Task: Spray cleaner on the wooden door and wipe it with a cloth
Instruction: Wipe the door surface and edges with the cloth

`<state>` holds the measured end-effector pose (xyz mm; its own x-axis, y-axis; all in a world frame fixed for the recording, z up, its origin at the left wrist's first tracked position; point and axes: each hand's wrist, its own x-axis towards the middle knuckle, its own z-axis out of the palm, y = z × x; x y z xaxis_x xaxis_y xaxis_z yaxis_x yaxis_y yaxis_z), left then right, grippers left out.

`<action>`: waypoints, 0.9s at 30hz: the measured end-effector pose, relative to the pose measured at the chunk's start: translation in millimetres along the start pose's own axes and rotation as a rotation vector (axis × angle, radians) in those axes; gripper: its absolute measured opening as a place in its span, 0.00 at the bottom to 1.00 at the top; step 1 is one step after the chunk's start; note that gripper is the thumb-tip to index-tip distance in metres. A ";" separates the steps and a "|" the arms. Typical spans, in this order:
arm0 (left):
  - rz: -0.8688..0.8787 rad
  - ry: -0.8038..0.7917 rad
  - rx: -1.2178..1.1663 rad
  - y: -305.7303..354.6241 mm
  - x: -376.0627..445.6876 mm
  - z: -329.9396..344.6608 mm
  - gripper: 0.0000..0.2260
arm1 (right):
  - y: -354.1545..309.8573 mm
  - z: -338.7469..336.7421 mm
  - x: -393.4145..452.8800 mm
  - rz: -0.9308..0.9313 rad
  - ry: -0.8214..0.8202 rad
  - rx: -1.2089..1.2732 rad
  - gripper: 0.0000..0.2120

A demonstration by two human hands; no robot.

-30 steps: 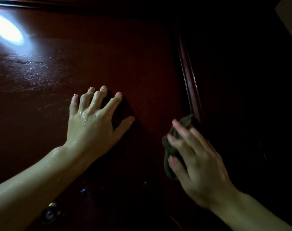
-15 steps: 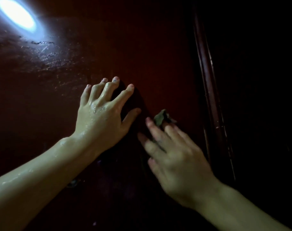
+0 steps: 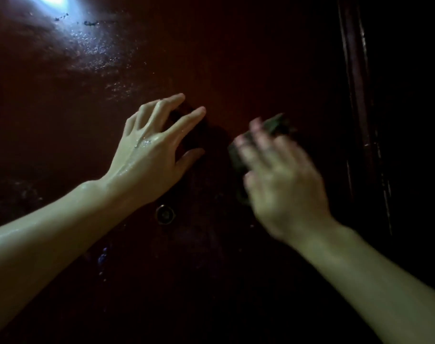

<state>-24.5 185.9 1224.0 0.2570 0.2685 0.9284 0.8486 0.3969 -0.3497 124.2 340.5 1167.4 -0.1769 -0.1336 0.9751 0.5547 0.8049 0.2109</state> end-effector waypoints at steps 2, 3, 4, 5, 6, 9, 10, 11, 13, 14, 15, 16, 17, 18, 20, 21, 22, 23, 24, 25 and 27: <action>-0.071 0.025 0.032 -16.7 -9.7 -5.5 0.34 | 12.3 -1.8 8.5 0.237 0.064 0.014 0.25; -0.133 0.028 0.037 -24.7 -13.6 -8.8 0.39 | 7.9 -1.0 9.8 0.339 0.092 0.028 0.25; -0.215 0.015 0.028 -32.0 -16.5 -11.7 0.43 | -5.2 0.4 9.2 0.388 0.116 0.028 0.25; -0.306 -0.005 0.007 -37.0 -18.3 -14.3 0.47 | -23.2 3.6 6.8 0.373 0.127 0.020 0.25; -0.380 -0.020 -0.017 -40.1 -18.3 -15.7 0.50 | -43.0 7.8 2.0 0.299 0.116 0.018 0.26; -0.441 -0.036 -0.031 -42.8 -17.7 -15.2 0.53 | -89.0 19.1 -14.7 -0.067 -0.012 0.100 0.24; -0.422 -0.035 -0.028 -45.2 -19.7 -15.0 0.52 | -92.8 20.5 -14.4 -0.161 -0.052 0.127 0.23; -0.396 -0.028 -0.025 -47.0 -21.4 -14.4 0.50 | -87.3 20.9 -11.0 -0.216 -0.071 0.126 0.23; -0.348 -0.008 -0.033 -51.8 -25.2 -15.8 0.43 | -64.3 19.8 0.2 -0.184 -0.040 0.075 0.23; -0.322 0.001 -0.045 -60.1 -29.4 -18.4 0.39 | -53.8 18.5 8.6 -0.090 0.005 0.053 0.24; -0.292 0.011 -0.059 -69.9 -33.9 -21.4 0.37 | -44.9 15.8 18.1 0.045 0.049 0.047 0.24; -0.255 0.021 -0.069 -79.8 -38.2 -24.6 0.34 | -40.8 13.2 25.7 0.191 0.083 0.060 0.24; -0.220 0.030 -0.074 -89.2 -42.3 -27.4 0.32 | -44.5 12.5 31.1 0.314 0.105 0.073 0.24; -0.197 0.035 -0.081 -97.6 -46.2 -29.1 0.30 | -56.3 13.5 34.0 0.385 0.120 0.077 0.24; -0.184 0.040 -0.092 -109.8 -52.0 -30.1 0.28 | -92.5 20.6 30.1 0.305 0.116 0.060 0.25; -0.181 0.044 -0.085 -113.7 -54.4 -30.1 0.28 | -111.8 25.6 24.1 0.183 0.087 0.053 0.25; -0.181 0.046 -0.068 -116.9 -56.5 -29.9 0.27 | -128.0 30.6 16.7 0.051 0.040 0.054 0.25; -0.189 0.048 -0.051 -119.9 -58.8 -29.8 0.27 | -138.2 33.7 10.7 -0.064 -0.009 0.061 0.24; -0.201 0.047 -0.038 -123.7 -61.4 -30.2 0.26 | -141.4 33.2 9.3 -0.162 -0.053 0.064 0.24; -0.215 0.042 -0.033 -128.3 -64.2 -30.8 0.25 | -137.5 30.9 12.8 -0.243 -0.080 0.046 0.24; -0.225 0.032 -0.036 -139.8 -70.1 -33.1 0.23 | -122.9 26.7 25.9 -0.289 -0.080 -0.022 0.25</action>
<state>-145.9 82.5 1211.9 0.0733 0.1490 0.9861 0.9022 0.4116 -0.1292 29.7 253.6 1164.9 -0.3925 -0.3087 0.8664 0.4893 0.7276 0.4809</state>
